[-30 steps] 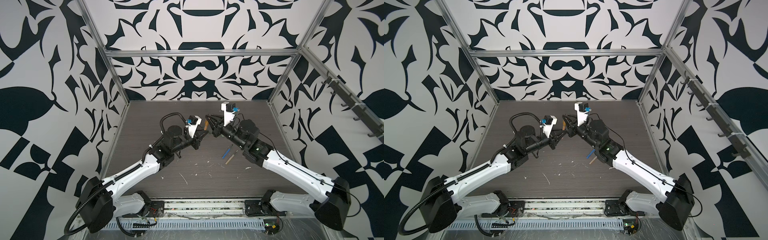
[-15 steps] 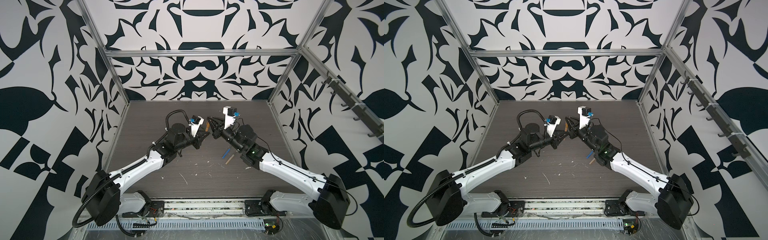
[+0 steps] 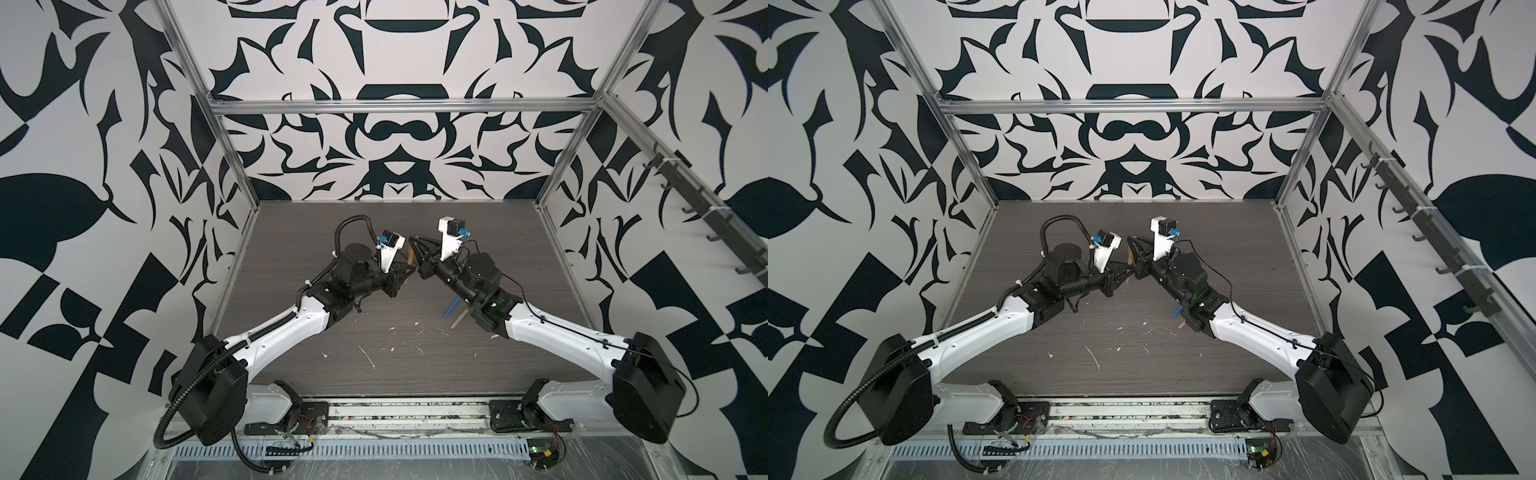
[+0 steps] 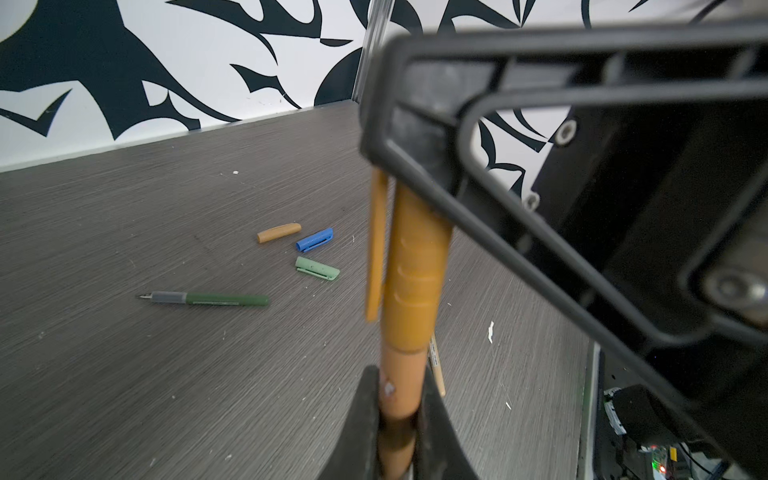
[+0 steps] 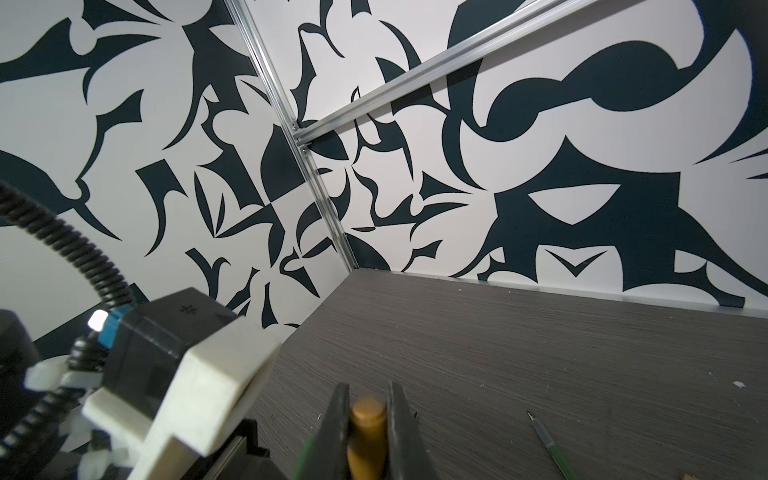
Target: Insert the pens into the pen caps
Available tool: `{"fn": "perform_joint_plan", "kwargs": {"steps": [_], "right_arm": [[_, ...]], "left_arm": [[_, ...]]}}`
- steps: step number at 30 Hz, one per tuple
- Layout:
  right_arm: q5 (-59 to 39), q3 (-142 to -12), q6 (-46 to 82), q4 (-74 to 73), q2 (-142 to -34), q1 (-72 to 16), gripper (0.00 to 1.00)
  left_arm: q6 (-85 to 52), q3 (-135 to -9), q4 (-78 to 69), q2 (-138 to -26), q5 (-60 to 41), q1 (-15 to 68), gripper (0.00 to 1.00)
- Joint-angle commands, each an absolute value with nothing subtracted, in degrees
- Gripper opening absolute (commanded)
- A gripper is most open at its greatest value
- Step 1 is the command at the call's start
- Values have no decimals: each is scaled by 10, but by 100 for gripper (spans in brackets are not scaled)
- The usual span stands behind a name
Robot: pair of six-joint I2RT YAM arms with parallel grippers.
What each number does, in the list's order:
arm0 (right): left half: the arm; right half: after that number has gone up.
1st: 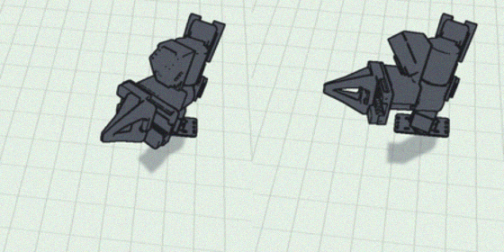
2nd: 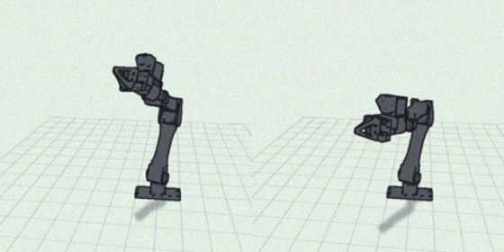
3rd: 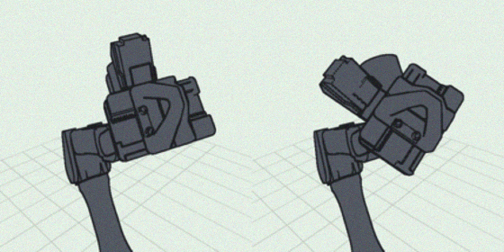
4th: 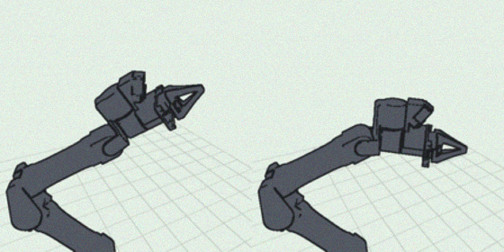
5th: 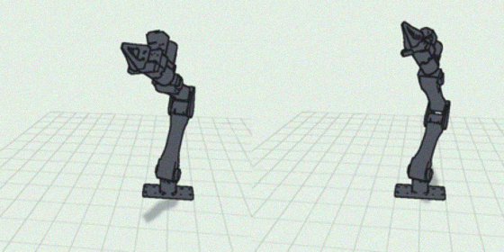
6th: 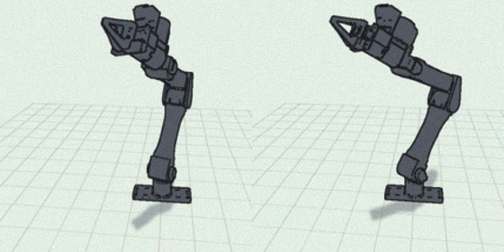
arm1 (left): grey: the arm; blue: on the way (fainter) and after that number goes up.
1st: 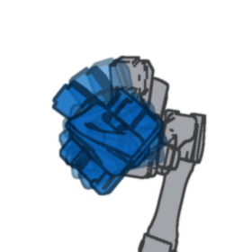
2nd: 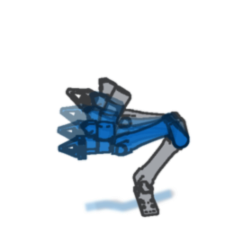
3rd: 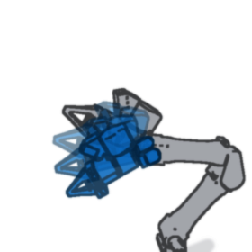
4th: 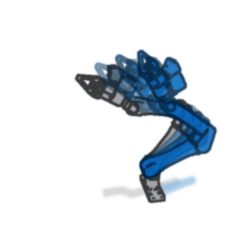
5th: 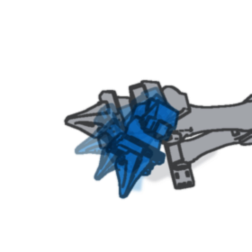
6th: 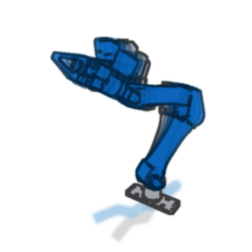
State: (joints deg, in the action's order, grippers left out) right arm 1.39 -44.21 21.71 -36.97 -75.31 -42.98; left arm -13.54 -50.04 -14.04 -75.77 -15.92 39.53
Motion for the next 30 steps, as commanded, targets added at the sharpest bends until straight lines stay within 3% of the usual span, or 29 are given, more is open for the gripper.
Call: {"fn": "perform_joint_plan", "kwargs": {"steps": [1,6,13,16,21,30], "right_arm": [[-58,-355,192,-99,-784,-464,0],[-67,-390,210,-68,-751,-464,2],[-8,-549,203,-4,-662,-462,34],[6,-599,184,10,-634,-462,39],[51,-596,162,51,-589,-462,40],[149,-434,192,105,-489,-461,39]], "left_arm": [[-195,-603,-410,-716,-69,343,0],[-191,-586,-381,-714,-103,342,0],[-185,-468,-292,-684,-185,347,0],[-201,-403,-280,-666,-182,347,0],[-221,-351,-251,-628,-124,347,0],[-209,-372,-152,-600,-74,347,0]]}}
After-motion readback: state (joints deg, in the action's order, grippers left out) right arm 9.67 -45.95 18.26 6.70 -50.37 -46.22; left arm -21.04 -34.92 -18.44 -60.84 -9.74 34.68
